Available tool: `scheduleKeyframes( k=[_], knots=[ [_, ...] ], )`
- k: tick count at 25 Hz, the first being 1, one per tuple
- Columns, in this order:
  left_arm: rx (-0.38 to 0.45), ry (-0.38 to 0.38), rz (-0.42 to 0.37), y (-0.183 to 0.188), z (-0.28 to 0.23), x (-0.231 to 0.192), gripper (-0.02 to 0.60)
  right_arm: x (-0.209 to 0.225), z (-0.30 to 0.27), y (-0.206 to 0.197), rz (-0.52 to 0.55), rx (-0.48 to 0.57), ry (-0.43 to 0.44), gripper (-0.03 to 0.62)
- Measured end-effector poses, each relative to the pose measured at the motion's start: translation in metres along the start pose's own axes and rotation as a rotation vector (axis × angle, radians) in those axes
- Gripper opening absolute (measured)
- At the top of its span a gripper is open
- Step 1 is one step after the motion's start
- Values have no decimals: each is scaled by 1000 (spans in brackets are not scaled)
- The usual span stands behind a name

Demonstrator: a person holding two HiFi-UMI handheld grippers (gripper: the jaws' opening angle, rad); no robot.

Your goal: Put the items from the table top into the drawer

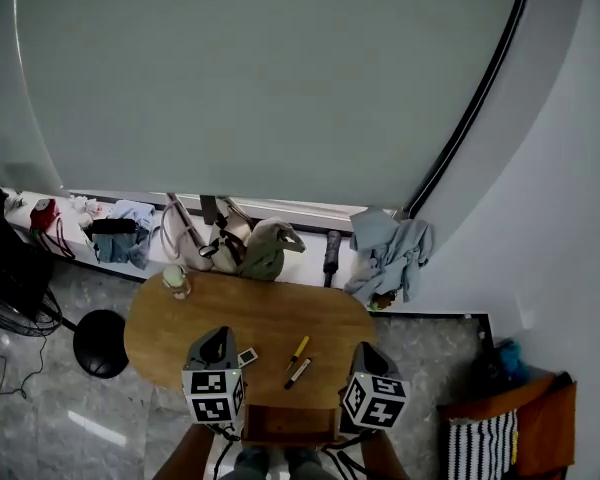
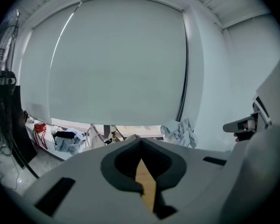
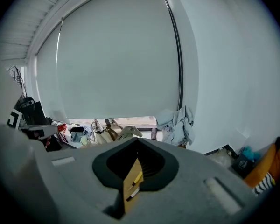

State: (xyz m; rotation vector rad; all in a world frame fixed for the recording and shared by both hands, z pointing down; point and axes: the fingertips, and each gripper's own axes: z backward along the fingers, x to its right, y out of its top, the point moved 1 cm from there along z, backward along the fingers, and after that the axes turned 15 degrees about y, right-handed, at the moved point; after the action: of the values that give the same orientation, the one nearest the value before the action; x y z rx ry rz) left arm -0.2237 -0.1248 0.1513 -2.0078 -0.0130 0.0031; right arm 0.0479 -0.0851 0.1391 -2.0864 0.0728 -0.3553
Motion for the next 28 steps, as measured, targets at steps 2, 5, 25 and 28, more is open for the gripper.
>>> scheduleKeyframes(
  k=[2,5,25,28],
  knots=[
    [-19,16,6,-7,-1,1,-5,2,-8,-1,9,-19,18,5],
    [-46,38,13,-18,0,5,-5,9,-17,-4,13,-43,39,5],
    [-262,145,71,-173,-45,-14,-5,20,-112,-130,-15,-246,119,5],
    [-286,154,85,-207,-57,-17,-5,21,-127,-163,-24,-274,123,5]
  ],
)
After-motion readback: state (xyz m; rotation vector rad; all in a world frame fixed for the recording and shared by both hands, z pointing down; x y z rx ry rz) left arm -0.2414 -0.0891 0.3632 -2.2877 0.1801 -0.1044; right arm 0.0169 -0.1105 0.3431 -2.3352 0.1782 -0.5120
